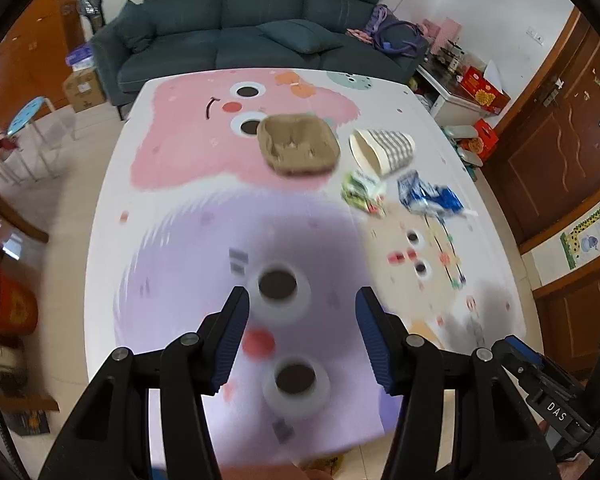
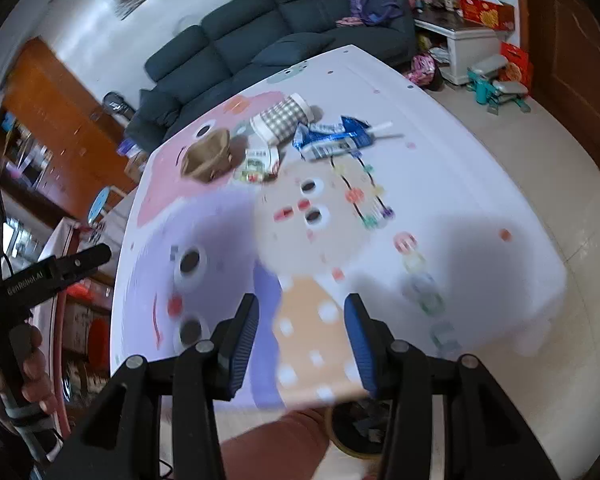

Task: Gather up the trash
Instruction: 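Move both open tools back up to the remaining trash on the table, then grasp the brown pulp egg tray with the left tool while the right tool grasps the green snack wrapper, then lift the egg tray and wrapper and carry them over the bin, then open both tools over the bin to drop the tray and wrapper, then move both open tools back up to the cup and milk pouch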

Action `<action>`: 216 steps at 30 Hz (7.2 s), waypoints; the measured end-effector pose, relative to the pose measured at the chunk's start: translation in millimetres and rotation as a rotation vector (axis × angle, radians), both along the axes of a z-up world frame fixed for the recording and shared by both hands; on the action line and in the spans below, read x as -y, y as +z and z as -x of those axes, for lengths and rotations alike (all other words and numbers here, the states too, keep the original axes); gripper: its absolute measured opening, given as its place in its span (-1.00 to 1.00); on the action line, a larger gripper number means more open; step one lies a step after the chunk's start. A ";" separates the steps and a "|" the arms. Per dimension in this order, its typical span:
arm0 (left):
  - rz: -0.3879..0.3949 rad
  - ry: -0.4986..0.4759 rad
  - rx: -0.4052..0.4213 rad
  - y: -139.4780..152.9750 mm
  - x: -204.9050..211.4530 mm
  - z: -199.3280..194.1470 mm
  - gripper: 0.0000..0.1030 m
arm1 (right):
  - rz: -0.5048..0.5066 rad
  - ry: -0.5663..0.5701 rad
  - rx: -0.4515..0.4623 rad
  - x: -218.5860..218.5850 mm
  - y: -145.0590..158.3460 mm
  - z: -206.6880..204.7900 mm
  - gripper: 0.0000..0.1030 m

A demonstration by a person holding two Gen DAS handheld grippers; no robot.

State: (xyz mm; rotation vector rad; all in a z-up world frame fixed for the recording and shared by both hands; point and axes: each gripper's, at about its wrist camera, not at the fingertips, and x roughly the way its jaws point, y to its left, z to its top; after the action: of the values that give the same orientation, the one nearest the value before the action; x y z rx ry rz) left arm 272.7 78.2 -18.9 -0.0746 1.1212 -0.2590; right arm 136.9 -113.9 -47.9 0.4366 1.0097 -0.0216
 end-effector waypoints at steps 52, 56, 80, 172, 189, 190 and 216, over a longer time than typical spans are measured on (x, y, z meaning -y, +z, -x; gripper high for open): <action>0.100 -0.209 -0.221 -119.6 19.6 -207.8 -0.74 | -0.265 -0.446 -0.110 -27.8 -79.8 -184.8 -0.75; 0.106 -0.224 -0.233 -115.4 18.5 -188.2 -0.75 | -0.244 -0.429 -0.097 -27.3 -73.3 -173.7 -0.79; 0.064 -0.247 -0.123 -56.9 57.7 -6.1 -0.81 | -0.200 -0.214 -0.023 -2.0 -38.4 -52.4 -0.90; -0.148 -0.148 -0.133 -141.4 123.5 254.5 -0.14 | -0.056 0.052 -0.249 7.8 -152.5 175.5 -0.34; -0.148 -0.063 0.041 -1.2 91.0 251.4 -0.02 | -0.017 0.109 -0.044 10.9 -32.4 183.3 -0.35; -0.145 -0.054 0.047 5.5 88.2 250.7 0.00 | -0.015 0.110 -0.033 11.7 -29.1 182.4 -0.34; -0.185 -0.280 0.121 98.0 89.6 68.5 0.28 | -0.042 0.020 0.076 35.9 36.8 51.3 -0.13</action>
State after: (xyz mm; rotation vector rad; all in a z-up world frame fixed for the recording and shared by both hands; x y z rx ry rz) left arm 204.2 -11.4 79.1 0.2610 1.0295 -0.4029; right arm 85.6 -149.9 -11.1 0.4624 0.9413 0.0340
